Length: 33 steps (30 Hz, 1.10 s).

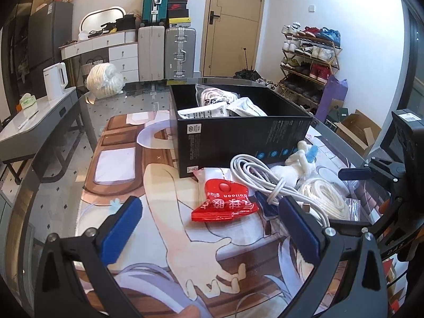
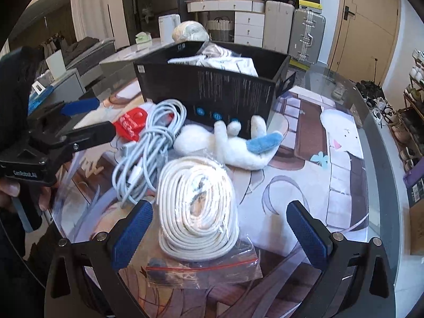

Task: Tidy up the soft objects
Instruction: 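Withdraw both grippers from the box toward the remaining pile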

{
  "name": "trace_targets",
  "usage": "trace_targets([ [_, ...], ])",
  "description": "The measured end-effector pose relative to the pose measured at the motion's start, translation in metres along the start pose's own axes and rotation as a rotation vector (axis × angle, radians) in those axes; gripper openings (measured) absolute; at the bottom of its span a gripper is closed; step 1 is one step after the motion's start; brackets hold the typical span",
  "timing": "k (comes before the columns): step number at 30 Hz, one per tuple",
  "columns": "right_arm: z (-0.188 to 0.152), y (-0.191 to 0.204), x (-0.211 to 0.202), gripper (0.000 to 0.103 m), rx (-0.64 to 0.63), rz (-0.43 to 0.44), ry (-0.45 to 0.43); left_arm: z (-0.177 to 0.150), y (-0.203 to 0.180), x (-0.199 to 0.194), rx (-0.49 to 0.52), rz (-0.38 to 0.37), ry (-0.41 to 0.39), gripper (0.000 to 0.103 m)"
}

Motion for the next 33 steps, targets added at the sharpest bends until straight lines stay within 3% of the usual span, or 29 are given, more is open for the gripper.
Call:
trace_targets([
  [10,0.001,-0.016,0.01,0.103,0.072,-0.037,0.006,-0.001,-0.003,0.0,0.003,-0.003,0.001,0.103],
  [30,-0.002,-0.005,0.011,0.102,0.03,-0.009,0.02,-0.002,-0.005,0.002,0.015,0.004,0.011,0.103],
  [33,-0.003,-0.002,0.008,0.094,0.022,-0.006,0.015,-0.003,-0.005,0.002,0.011,-0.005,0.016,0.103],
])
Point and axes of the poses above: each gripper's, at about its wrist camera, not at the fingertips, and x roughly the way its jaws point, y to its left, z to its top, the point moved 10 cm from there along x, roughly the way its jaws point, and after that the axes turned 10 degrees about x, right-handed, at the moved point
